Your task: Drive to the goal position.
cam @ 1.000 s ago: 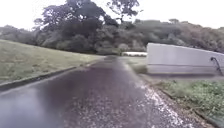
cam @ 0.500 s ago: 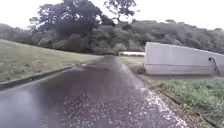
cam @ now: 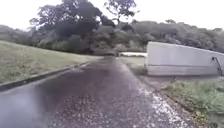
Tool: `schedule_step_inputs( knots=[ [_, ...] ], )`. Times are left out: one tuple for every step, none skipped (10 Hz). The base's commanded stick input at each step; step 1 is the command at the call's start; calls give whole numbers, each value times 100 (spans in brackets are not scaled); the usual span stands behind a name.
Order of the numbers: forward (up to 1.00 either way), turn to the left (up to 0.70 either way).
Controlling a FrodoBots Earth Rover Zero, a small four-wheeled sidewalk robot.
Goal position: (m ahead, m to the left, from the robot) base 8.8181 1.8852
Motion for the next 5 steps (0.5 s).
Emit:
schedule_step_inputs(
  knots=[
    [45, 2],
    [45, 2],
    [45, 2],
    [45, 2],
    [45, 2]
  ],
)
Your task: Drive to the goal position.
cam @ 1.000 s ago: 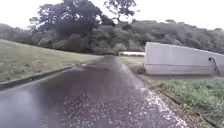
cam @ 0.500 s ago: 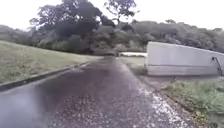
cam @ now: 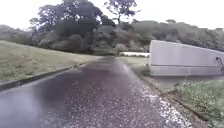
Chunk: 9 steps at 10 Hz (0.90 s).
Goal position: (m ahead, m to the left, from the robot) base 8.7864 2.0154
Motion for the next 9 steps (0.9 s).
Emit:
schedule_step_inputs(
  knots=[
    [45, 2],
    [45, 3],
    [45, 2],
    [45, 2],
    [45, 2],
    [45, 2],
    [45, 2],
    [45, 2],
    [45, 2]
  ],
)
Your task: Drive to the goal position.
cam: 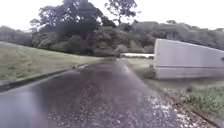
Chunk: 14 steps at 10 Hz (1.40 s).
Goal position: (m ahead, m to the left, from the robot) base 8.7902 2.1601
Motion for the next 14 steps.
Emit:
schedule_step_inputs(
  knots=[
    [45, 2],
    [45, 2],
    [45, 0],
    [45, -27],
    [45, -27],
    [45, -27],
    [45, -15],
    [45, 2],
    [45, 2],
    [45, 2],
    [45, 2],
    [45, 2],
    [45, 2],
    [45, 2]
  ],
)
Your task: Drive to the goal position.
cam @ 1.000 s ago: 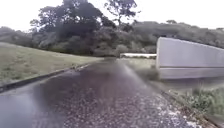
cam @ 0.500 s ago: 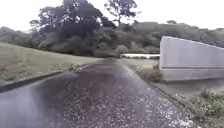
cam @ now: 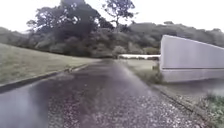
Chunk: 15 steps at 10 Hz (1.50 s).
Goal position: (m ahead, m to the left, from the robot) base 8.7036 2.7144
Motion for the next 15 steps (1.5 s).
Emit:
schedule_step_inputs(
  knots=[
    [45, 2],
    [45, 2],
    [45, 2],
    [45, 2],
    [45, 2],
    [45, 2],
    [45, 2],
    [45, 2],
    [45, 2],
    [45, 2],
    [45, 2],
    [45, -27],
    [45, -27],
    [45, -27],
    [45, -27]
  ],
)
